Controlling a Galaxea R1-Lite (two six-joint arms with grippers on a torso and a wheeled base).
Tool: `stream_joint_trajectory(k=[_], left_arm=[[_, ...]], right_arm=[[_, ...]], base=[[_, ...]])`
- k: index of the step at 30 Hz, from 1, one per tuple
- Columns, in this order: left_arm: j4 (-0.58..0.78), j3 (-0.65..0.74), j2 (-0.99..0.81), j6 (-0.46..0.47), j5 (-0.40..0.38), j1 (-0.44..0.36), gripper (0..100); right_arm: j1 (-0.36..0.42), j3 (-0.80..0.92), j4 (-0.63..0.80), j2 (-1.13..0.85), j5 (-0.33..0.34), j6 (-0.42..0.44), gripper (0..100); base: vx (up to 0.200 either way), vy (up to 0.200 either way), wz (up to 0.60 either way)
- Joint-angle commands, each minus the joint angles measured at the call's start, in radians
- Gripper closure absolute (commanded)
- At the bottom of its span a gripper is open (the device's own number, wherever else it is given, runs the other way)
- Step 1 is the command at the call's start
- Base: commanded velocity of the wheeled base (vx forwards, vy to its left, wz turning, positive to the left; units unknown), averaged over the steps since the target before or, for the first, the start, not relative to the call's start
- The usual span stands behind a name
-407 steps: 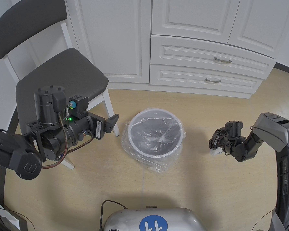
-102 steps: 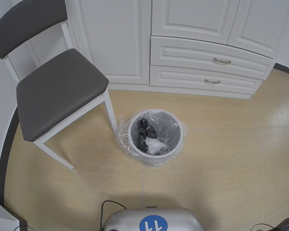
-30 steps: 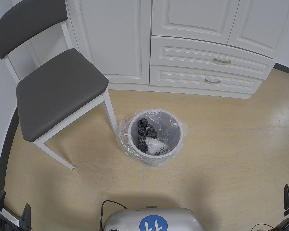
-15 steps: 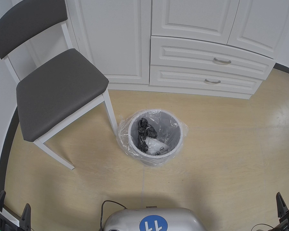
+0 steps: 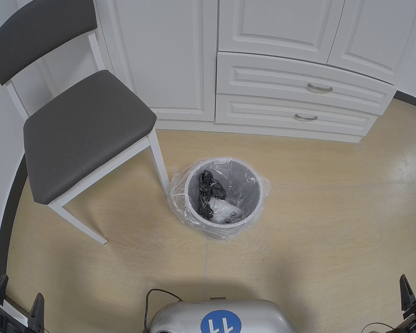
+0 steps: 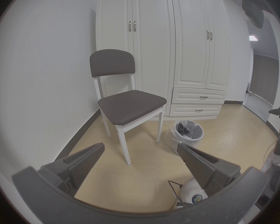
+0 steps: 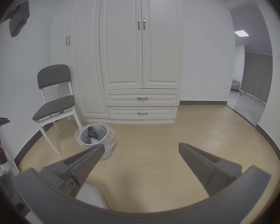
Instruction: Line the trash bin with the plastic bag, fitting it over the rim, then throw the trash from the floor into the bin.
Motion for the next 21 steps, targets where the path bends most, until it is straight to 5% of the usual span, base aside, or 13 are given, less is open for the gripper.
stream_joint_trajectory(k=[1,21], left_arm=[[0.001,0.013,-0.015,0.003,0.0,0.0,0],[-0.002,0.013,-0.015,-0.007,0.0,0.0,0]], right_arm=[[0.0,0.016,0.025,-0.015,0.049,-0.035,0],[0.002,0.016,0.028,-0.015,0.06,-0.009,0]], base=[[0.0,0.0,0.0],[0.0,0.0,0.0]])
